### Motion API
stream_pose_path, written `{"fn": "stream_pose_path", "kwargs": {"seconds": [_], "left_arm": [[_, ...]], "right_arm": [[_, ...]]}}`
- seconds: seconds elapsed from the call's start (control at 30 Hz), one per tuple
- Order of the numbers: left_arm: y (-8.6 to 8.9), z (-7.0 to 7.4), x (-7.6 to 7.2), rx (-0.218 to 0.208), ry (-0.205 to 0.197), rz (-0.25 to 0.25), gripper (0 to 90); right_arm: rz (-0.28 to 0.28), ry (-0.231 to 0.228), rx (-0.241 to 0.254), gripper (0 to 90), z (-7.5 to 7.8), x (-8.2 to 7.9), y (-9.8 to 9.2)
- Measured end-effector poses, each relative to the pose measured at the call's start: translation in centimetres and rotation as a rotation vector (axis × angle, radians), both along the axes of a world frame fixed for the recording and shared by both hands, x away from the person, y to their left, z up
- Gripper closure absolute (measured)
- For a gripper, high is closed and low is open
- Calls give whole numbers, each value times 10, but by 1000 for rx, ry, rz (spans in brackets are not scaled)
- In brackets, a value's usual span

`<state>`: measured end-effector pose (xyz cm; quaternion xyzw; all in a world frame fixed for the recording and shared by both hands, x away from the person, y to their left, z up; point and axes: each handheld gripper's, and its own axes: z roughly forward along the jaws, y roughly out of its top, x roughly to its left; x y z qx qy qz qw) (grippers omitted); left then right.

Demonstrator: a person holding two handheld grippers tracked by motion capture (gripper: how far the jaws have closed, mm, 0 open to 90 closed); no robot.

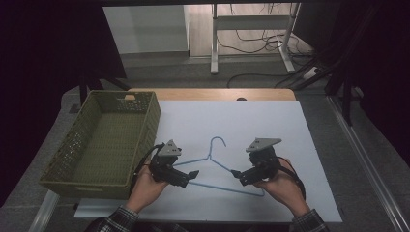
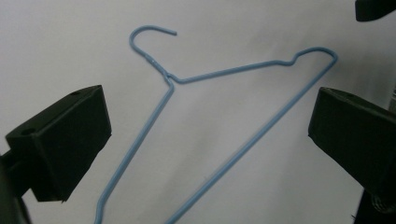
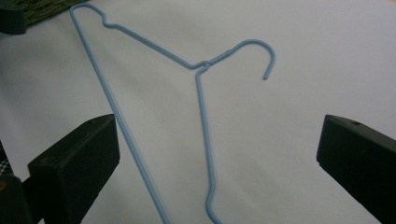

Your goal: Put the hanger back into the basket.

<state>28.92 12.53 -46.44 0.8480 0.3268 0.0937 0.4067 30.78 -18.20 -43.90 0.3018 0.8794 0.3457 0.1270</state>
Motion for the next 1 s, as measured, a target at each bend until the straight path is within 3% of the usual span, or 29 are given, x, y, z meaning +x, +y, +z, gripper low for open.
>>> {"fn": "stream_pose_path", "kwargs": {"seconds": [0.23,0.37,0.53,0.73,0.87,1.0], "left_arm": [[-4,-15,13,17,16,19,7],[-8,-19,19,31,15,17,8],[-11,-23,26,34,13,20,9],[-8,-28,28,26,32,24,10],[-4,-31,29,22,39,36,13],[-5,-33,29,37,38,37,16]], "right_arm": [[-7,33,2,50,-15,21,15],[-16,49,-22,105,-24,31,24],[10,69,-57,252,-33,40,35],[81,105,-100,470,-48,50,48],[109,95,-137,616,-58,52,54],[115,100,-141,716,-63,55,55]]}}
